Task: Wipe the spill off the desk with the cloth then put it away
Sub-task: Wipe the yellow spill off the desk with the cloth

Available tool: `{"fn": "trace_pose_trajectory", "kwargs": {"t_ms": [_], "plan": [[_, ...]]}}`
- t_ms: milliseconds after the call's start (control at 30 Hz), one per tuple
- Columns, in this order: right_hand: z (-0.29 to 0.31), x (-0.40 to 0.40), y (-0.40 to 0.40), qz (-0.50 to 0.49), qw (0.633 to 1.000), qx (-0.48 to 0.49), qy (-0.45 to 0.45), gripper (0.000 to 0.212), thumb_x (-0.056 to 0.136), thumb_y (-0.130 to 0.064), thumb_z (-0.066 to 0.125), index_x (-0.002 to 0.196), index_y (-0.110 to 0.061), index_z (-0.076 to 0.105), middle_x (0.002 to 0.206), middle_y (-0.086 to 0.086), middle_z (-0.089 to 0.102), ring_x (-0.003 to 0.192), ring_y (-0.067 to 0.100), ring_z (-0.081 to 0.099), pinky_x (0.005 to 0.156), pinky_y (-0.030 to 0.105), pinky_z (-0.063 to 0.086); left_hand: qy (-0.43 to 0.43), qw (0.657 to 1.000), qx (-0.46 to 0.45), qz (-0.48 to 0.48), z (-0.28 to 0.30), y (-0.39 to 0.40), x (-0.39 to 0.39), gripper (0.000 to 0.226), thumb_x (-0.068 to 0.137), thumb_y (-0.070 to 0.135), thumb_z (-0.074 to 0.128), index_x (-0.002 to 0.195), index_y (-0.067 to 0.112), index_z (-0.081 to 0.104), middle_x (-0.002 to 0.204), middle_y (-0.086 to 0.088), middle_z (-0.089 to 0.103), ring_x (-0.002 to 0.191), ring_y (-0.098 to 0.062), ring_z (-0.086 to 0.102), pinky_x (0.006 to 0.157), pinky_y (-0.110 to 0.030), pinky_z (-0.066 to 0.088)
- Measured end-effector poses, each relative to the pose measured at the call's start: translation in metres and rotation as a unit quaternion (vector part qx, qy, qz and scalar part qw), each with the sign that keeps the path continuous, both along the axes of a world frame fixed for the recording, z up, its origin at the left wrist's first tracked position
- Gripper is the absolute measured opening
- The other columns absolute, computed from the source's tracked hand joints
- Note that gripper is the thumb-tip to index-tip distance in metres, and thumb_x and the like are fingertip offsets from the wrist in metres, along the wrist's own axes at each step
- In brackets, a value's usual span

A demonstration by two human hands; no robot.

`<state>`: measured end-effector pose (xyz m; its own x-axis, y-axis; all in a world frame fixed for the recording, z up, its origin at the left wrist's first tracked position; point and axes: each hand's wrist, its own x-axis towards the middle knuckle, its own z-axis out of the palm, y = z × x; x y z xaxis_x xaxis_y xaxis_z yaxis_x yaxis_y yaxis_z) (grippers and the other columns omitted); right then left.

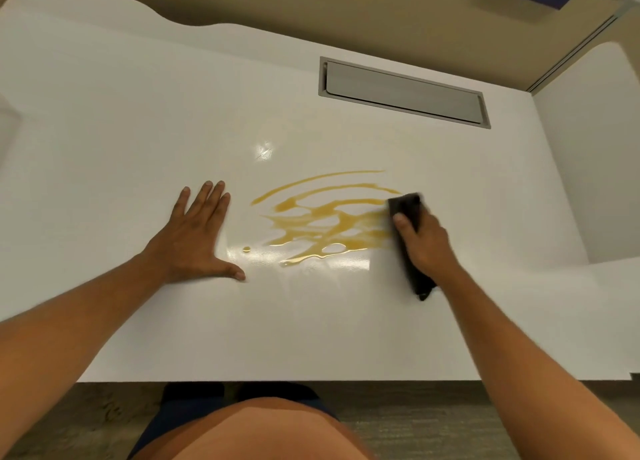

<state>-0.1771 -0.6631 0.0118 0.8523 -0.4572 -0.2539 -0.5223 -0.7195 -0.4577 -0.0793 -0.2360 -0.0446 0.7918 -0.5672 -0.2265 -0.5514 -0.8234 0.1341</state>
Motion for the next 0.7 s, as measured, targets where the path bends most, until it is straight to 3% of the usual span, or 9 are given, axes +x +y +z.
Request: {"fn": "trace_pose_trajectory", "kwargs": {"t_ms": [67, 133, 267, 533, 633, 700], "plan": [[-0.039, -0.002, 0.018, 0.047, 0.986, -0.140, 0.076, 0.076, 0.103, -0.067, 0.034, 0.165, -0.025, 0.019, 0.168, 0.014, 0.029, 0.149, 0.041, 0.033, 0.115, 0.060, 0.033, -0.003, 1.000, 0.002, 0.001, 0.001, 0.000, 0.000, 0.162, 0.055, 0.115, 0.036, 0.169, 0.006, -0.005, 0.179, -0.009, -0.017, 0.164, -0.023, -0.024, 0.134, -0.058, -0.006], [-0.055, -0.004, 0.030, 0.036, 0.976, -0.198, 0.079, 0.075, 0.104, -0.066, 0.026, 0.166, -0.025, 0.014, 0.171, 0.013, 0.024, 0.152, 0.041, 0.027, 0.114, 0.065, 0.029, -0.008, 1.000, 0.000, 0.002, 0.001, -0.001, -0.001, 0.162, 0.055, 0.115, 0.036, 0.169, 0.006, -0.004, 0.179, -0.010, -0.015, 0.165, -0.023, -0.023, 0.134, -0.058, -0.005], [-0.054, -0.013, 0.036, 0.046, 0.972, -0.225, 0.046, 0.074, 0.102, -0.063, 0.015, 0.165, -0.025, 0.023, 0.166, 0.013, 0.035, 0.148, 0.039, 0.035, 0.109, 0.062, 0.037, -0.015, 1.000, 0.004, 0.002, 0.002, -0.001, -0.002, 0.162, 0.055, 0.115, 0.035, 0.169, 0.005, -0.003, 0.179, -0.010, -0.013, 0.165, -0.023, -0.021, 0.134, -0.058, -0.005], [-0.050, -0.105, 0.068, 0.184, 0.956, -0.223, 0.043, 0.067, 0.107, -0.059, 0.022, 0.167, -0.030, 0.014, 0.173, 0.007, 0.024, 0.157, 0.033, 0.025, 0.120, 0.055, 0.031, -0.030, 1.000, -0.001, 0.004, 0.002, 0.000, -0.003, 0.160, 0.057, 0.115, 0.032, 0.169, 0.005, 0.000, 0.180, -0.011, -0.010, 0.166, -0.026, -0.016, 0.134, -0.058, -0.002], [-0.046, -0.090, 0.033, 0.201, 0.957, -0.206, 0.046, 0.068, 0.105, -0.061, 0.021, 0.166, -0.030, 0.016, 0.172, 0.006, 0.025, 0.157, 0.034, 0.025, 0.119, 0.056, 0.031, -0.030, 1.000, -0.001, 0.005, 0.003, 0.000, -0.003, 0.159, 0.058, 0.115, 0.030, 0.169, 0.005, 0.000, 0.180, -0.010, -0.010, 0.166, -0.025, -0.016, 0.134, -0.058, -0.001], [-0.047, -0.057, 0.009, 0.153, 0.964, -0.213, 0.048, 0.071, 0.104, -0.062, 0.019, 0.166, -0.028, 0.017, 0.172, 0.009, 0.026, 0.155, 0.036, 0.027, 0.115, 0.058, 0.034, -0.033, 0.999, 0.000, 0.006, 0.002, 0.000, -0.003, 0.159, 0.058, 0.115, 0.030, 0.169, 0.005, -0.001, 0.180, -0.010, -0.011, 0.166, -0.025, -0.017, 0.134, -0.058, -0.001]]}}
